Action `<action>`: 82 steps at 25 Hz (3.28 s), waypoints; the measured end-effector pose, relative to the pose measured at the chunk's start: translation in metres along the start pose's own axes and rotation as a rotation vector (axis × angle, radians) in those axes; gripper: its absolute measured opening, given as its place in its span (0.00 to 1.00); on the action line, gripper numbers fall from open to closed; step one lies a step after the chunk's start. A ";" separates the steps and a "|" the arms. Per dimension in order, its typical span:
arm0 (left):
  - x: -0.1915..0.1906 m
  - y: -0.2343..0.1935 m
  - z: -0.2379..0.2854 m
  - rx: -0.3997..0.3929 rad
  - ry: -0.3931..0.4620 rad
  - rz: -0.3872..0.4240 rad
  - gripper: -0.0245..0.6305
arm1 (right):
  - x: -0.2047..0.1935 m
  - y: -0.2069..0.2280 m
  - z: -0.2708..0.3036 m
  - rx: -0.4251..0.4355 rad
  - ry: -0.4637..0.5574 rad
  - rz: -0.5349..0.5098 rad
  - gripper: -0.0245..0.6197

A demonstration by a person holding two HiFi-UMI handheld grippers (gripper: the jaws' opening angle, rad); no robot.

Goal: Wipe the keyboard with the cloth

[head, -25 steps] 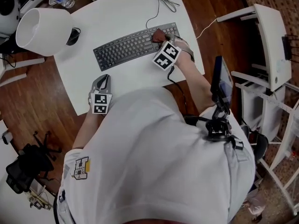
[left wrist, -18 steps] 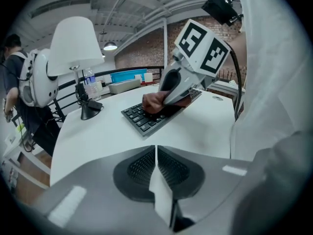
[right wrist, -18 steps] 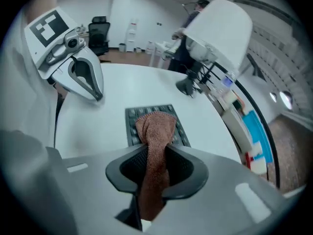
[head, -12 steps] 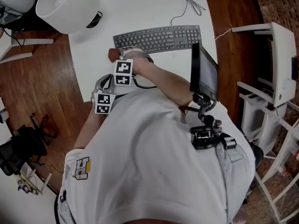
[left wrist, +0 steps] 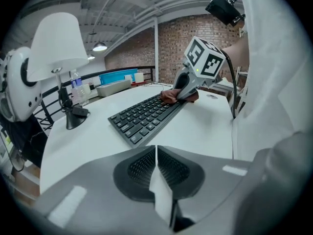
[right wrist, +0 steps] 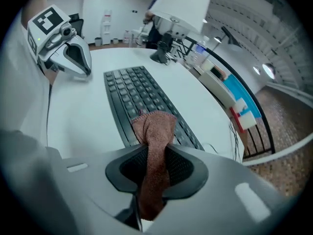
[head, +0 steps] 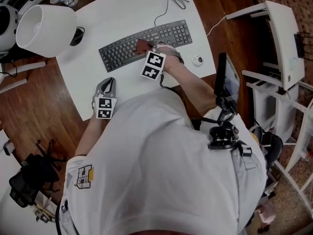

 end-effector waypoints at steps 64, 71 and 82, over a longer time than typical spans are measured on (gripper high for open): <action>0.040 0.055 0.035 0.063 -0.016 -0.055 0.04 | -0.090 0.116 -0.003 0.051 -0.072 -0.034 0.18; 0.046 0.056 0.041 0.019 0.001 -0.019 0.04 | -0.125 0.060 -0.025 0.095 -0.097 -0.011 0.18; 0.045 0.060 0.039 0.010 -0.003 -0.026 0.04 | -0.120 0.063 -0.036 0.102 -0.076 -0.020 0.18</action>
Point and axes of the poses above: the fingertips, and each gripper's own axes: z forward along the fingers, y to its right, x out of its top, the point moved 6 cm from there along -z, backward along the fingers, and after that the axes turned 3 degrees about x, right-handed, at the moved point
